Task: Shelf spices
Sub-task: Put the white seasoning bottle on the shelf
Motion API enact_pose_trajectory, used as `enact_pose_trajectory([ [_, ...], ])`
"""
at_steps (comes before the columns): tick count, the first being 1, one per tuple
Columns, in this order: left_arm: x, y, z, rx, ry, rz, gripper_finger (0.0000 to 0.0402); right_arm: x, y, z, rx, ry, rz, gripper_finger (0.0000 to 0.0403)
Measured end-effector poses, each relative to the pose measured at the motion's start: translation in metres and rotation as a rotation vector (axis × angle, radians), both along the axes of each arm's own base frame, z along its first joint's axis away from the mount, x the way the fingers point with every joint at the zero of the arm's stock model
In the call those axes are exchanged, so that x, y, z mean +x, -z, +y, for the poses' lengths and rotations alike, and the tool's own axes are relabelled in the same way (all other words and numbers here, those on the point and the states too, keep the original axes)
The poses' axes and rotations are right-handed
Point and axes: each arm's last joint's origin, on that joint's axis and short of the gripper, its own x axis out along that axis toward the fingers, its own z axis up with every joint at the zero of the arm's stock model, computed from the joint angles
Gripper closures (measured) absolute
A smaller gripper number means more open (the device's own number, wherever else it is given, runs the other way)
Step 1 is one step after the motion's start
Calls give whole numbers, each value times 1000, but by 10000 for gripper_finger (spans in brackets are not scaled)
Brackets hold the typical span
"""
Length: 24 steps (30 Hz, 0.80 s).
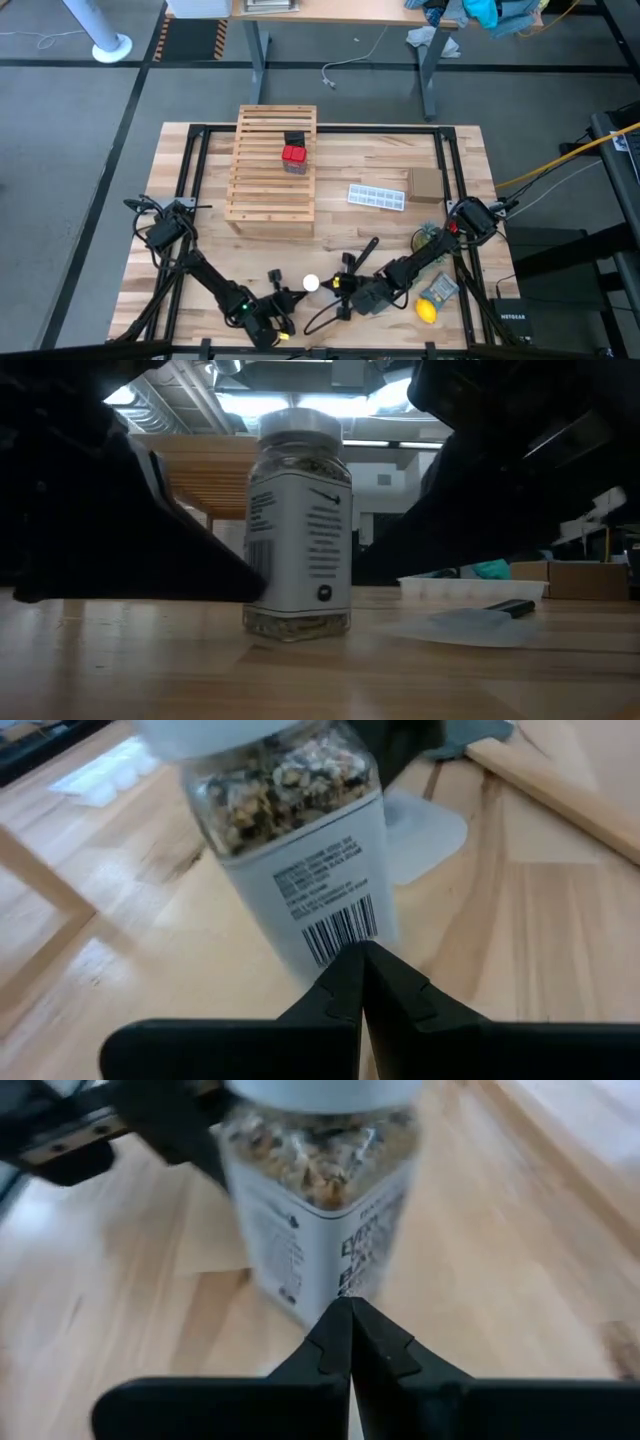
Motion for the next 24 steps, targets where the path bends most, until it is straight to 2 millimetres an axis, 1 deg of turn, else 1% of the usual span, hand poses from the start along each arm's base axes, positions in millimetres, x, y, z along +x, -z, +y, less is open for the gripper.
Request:
enact_pose_trajectory([
  [6,-6,1,2,55,-64,-19,401,-2,-1,6,32,-21,-11,400],
  [12,-4,-1,6,60,-80,-18,401,-3,-4,10,48,-21,-44,400],
  [16,-3,-2,7,65,-79,-13,401,-3,-3,9,25,-16,-36,400],
  [24,-17,-2,-8,31,-37,-28,401,-6,2,7,-18,-12,12,400],
])
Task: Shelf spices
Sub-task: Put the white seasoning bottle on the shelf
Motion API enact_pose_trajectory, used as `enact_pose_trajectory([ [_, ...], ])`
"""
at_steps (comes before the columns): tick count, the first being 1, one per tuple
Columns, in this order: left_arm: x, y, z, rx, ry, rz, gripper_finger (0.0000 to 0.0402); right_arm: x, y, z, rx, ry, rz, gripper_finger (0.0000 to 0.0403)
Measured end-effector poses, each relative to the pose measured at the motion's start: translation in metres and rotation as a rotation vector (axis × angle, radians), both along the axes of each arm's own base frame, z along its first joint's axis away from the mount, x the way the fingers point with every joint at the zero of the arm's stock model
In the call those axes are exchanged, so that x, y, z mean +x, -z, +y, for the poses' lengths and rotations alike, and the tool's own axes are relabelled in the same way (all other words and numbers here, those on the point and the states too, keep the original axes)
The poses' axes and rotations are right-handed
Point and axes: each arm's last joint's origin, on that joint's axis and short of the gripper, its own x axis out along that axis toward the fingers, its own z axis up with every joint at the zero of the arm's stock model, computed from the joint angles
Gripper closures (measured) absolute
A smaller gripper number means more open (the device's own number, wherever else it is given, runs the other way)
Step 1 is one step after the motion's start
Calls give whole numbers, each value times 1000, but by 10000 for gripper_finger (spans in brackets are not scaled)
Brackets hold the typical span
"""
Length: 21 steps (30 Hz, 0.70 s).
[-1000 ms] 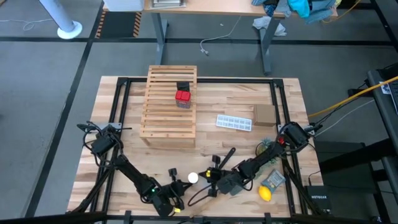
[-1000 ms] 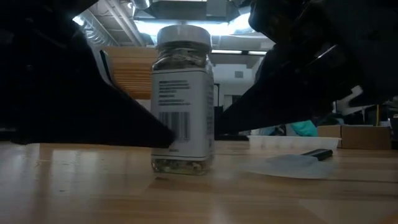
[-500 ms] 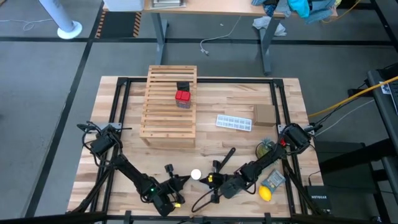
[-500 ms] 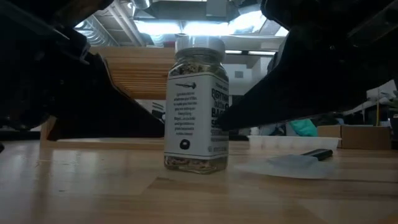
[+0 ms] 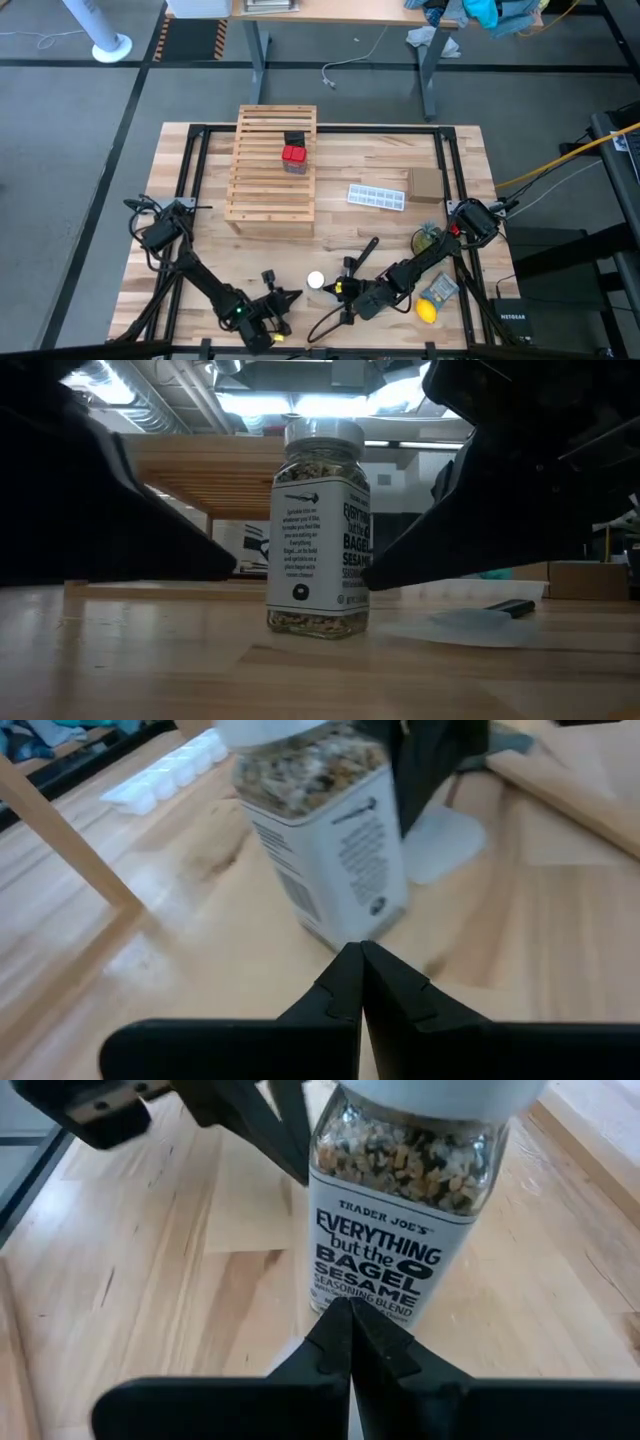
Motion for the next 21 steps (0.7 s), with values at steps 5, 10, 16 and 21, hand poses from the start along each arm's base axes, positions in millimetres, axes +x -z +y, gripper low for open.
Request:
enact_pose_trajectory([
  [5,-7,-1,-9,-29,21,-18,401,-2,3,-2,-25,1,33,400],
  [10,-8,-3,-14,-98,37,-42,401,-4,6,-5,-85,40,57,400],
  [16,2,-3,-9,-151,62,-18,401,-5,7,-8,-128,85,53,400],
  [21,10,-3,0,-155,42,-12,401,-5,6,-9,-138,101,44,400],
])
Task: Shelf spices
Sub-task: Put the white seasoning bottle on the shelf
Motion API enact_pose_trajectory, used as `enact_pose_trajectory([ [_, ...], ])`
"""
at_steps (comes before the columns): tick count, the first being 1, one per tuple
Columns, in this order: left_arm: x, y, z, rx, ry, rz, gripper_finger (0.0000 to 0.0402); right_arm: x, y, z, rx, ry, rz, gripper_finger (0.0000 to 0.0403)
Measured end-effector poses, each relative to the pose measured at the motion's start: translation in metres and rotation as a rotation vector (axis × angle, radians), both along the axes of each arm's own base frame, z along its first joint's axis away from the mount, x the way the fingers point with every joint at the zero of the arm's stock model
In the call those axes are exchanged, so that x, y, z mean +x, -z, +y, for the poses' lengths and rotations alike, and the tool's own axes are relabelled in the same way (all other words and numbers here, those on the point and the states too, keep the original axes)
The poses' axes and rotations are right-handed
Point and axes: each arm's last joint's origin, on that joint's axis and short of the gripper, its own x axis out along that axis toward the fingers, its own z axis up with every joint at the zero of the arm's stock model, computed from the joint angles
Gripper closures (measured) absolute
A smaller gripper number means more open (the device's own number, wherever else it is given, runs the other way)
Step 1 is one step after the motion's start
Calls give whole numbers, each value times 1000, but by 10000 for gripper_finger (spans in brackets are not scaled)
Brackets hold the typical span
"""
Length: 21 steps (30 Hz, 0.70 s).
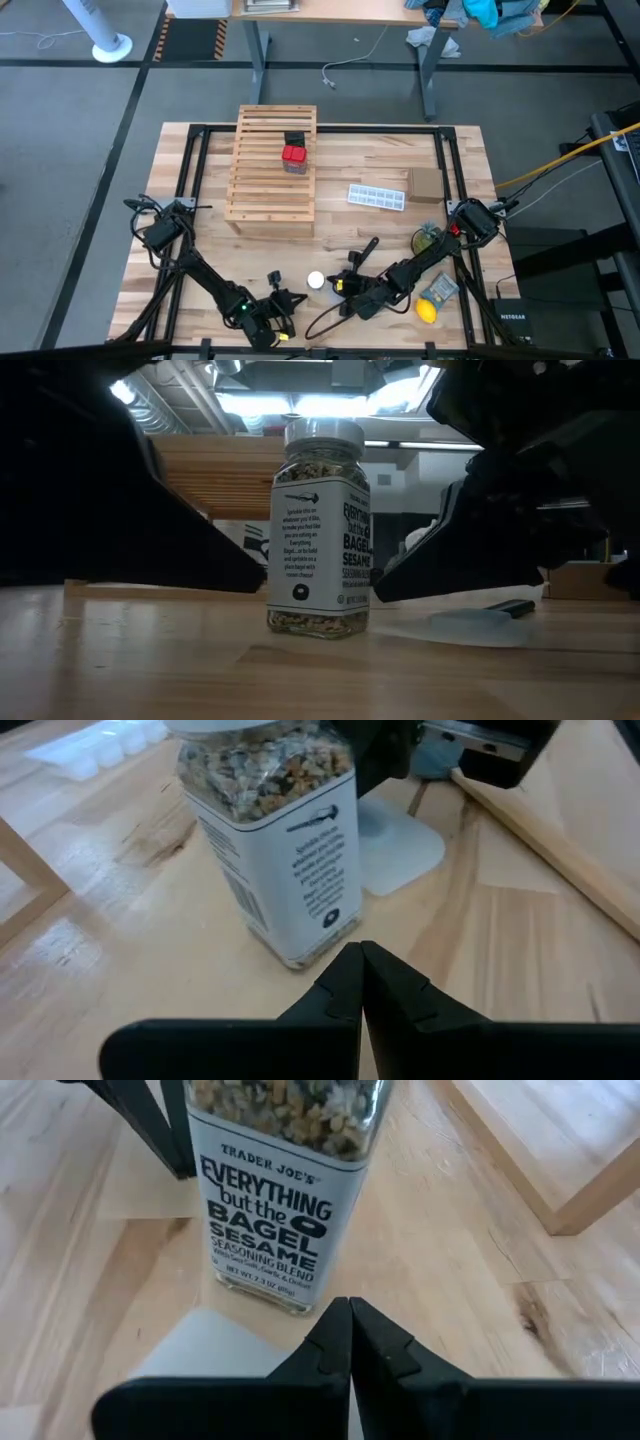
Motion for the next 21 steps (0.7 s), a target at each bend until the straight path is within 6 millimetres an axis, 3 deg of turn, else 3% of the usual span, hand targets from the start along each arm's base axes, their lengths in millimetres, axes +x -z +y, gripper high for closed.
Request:
enact_pose_trajectory([
  [21,11,3,18,103,-35,52,401,3,-4,6,94,-64,-29,400],
])
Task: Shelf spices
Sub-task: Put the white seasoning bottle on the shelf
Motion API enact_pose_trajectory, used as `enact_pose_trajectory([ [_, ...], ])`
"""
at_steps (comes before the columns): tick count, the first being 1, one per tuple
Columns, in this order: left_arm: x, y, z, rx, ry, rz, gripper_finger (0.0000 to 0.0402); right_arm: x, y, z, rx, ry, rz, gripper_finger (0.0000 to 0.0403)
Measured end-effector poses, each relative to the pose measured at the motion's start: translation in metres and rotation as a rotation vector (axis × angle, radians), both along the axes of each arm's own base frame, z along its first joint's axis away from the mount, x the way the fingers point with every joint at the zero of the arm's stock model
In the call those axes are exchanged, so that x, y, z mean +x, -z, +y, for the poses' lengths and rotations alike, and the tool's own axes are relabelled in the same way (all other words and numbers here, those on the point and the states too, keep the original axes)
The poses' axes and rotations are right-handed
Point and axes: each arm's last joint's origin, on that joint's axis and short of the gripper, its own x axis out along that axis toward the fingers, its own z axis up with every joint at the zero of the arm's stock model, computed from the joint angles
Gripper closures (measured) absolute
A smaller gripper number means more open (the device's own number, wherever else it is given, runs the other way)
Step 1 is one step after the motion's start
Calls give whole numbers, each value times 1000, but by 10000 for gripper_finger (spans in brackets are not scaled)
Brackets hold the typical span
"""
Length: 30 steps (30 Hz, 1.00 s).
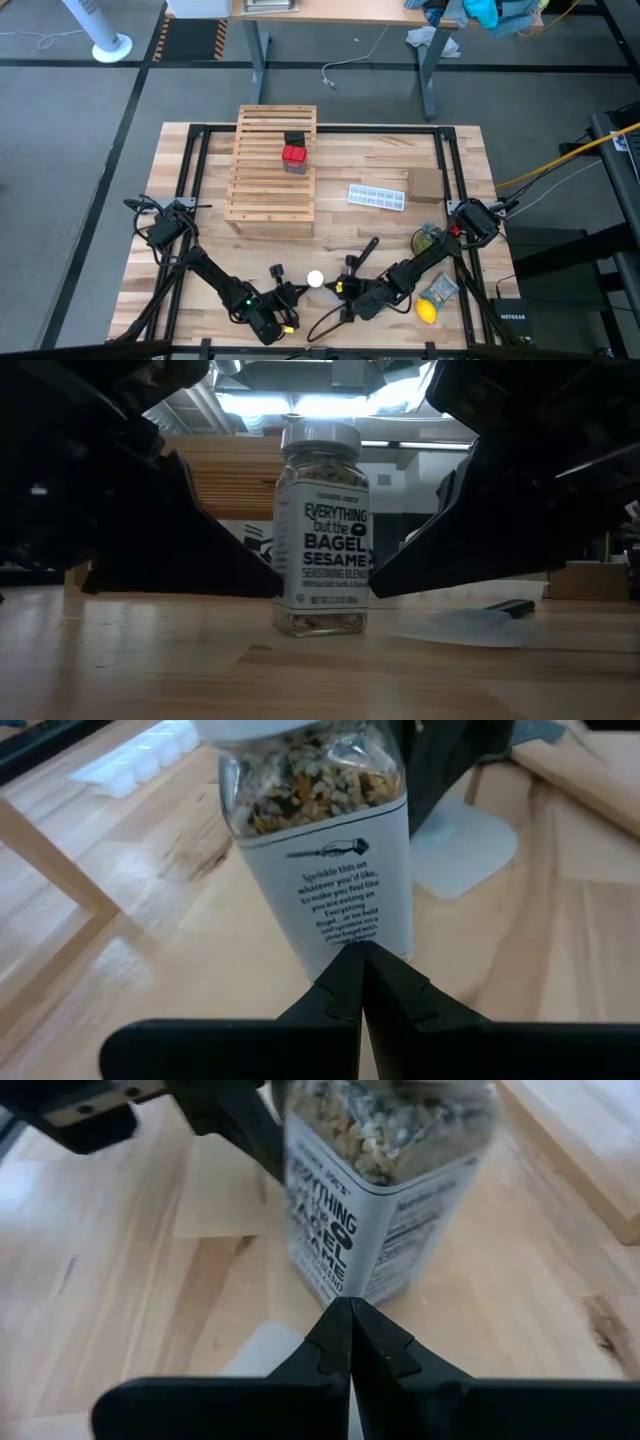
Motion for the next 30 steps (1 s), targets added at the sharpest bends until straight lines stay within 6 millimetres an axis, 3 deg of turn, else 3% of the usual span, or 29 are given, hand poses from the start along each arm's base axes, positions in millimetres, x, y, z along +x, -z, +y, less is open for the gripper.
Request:
enact_pose_trajectory([
  [10,-3,2,0,26,-16,6,401,1,-1,1,20,-5,-10,400],
  [16,-18,-4,-15,73,4,-29,401,1,-1,1,17,-7,-11,400],
  [24,-63,-69,-45,252,52,-161,401,1,-1,3,53,-82,15,400],
  [27,-79,-89,-49,266,72,-181,401,1,-14,4,32,-122,-8,400],
  [30,-89,-94,-49,264,67,-193,401,-2,-37,6,0,-165,-57,400],
])
